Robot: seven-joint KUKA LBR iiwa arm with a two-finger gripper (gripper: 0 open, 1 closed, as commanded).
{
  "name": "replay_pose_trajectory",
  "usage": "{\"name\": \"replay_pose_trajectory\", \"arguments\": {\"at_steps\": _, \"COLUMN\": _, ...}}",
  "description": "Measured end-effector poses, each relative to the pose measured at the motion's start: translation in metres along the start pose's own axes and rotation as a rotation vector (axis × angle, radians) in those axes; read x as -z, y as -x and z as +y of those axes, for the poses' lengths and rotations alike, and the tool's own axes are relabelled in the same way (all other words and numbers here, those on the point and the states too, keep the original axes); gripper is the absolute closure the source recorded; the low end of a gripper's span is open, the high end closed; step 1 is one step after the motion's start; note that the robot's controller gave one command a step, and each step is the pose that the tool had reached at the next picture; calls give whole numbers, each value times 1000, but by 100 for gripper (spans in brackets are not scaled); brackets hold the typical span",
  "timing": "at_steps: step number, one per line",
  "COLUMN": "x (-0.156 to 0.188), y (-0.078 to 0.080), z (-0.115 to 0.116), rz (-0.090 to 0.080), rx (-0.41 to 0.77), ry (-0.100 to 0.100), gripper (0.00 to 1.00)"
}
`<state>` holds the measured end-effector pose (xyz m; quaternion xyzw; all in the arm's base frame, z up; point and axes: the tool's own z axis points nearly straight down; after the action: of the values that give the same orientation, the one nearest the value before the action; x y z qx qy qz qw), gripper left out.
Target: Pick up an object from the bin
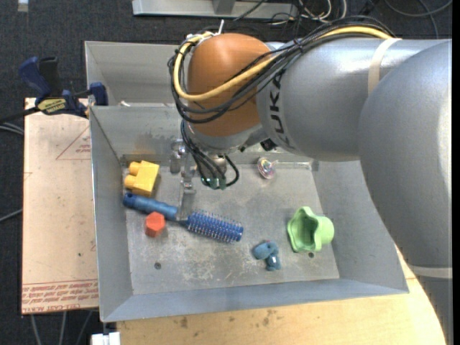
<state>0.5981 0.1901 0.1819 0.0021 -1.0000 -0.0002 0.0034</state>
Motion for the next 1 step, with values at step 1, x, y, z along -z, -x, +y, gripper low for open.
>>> {"name": "replay_pose_trajectory", "arguments": {"at_steps": 1, "x": -65, "y": -36, "z": -45, "rz": 2, "rx": -52, "ry": -3, "gripper": 0}}
